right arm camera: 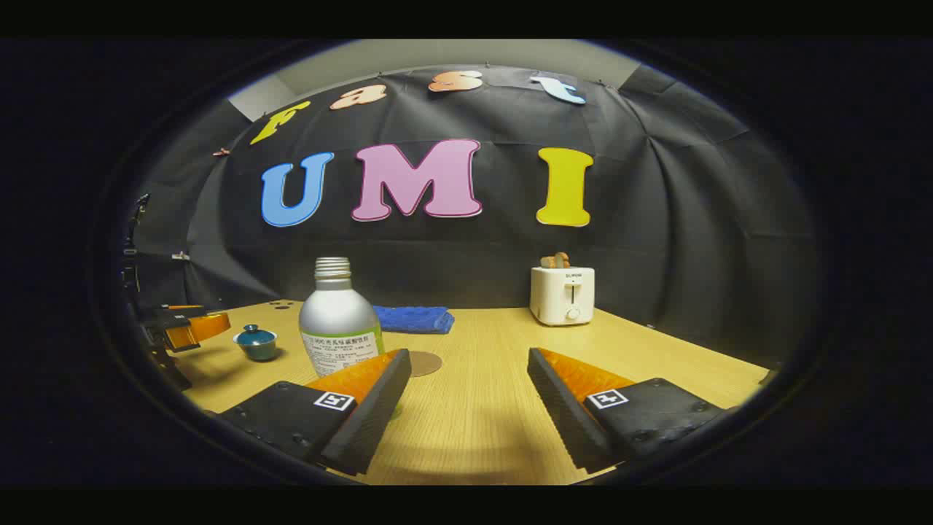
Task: Open the teacup lid with one hand, grasp the water bottle and pour water into the teacup with the other hand; after pouring, place the water bottle on the coaster and then close the teacup lid.
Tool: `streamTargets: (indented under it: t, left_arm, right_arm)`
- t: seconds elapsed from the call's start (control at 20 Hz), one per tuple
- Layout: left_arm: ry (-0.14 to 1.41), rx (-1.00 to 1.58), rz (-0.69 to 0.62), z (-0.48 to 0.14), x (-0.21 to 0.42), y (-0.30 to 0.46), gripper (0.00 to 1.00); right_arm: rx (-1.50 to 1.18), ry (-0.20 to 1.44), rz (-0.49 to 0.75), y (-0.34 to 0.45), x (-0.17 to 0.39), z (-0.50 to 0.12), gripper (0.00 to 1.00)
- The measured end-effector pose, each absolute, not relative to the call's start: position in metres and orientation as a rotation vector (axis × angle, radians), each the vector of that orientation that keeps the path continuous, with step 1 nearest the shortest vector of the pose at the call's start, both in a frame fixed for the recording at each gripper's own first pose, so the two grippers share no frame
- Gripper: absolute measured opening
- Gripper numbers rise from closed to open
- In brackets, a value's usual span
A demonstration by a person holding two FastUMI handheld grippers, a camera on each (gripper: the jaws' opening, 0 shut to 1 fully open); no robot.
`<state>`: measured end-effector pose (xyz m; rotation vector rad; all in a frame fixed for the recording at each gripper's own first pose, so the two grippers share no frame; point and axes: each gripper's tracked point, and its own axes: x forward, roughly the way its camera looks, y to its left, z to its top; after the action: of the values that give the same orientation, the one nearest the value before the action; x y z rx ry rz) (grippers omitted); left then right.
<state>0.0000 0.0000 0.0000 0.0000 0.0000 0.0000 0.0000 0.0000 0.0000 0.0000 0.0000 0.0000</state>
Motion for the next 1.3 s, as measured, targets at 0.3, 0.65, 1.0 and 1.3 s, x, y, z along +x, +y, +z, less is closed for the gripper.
streamTargets:
  t: [0.3, 0.65, 1.0, 1.3]
  left_arm:
    - [0.000, -0.001, 0.005, 0.0001, 0.0001, -0.0003, 0.96]
    - [0.001, -0.002, 0.005, -0.0009, 0.0005, -0.0001, 0.96]
    - [0.000, -0.001, 0.001, 0.0000, 0.0007, -0.0004, 0.96]
    - [-0.001, 0.000, -0.029, 0.0002, 0.0018, -0.0046, 0.96]
  right_arm:
    - [0.000, 0.001, 0.001, -0.0005, 0.0000, 0.0003, 1.00]
    - [-0.001, 0.001, 0.008, 0.0006, 0.0004, 0.0004, 0.96]
    - [-0.001, 0.002, 0.017, 0.0017, 0.0003, 0.0003, 1.00]
    - [0.000, 0.003, 0.025, 0.0027, 0.0002, 0.0001, 0.99]
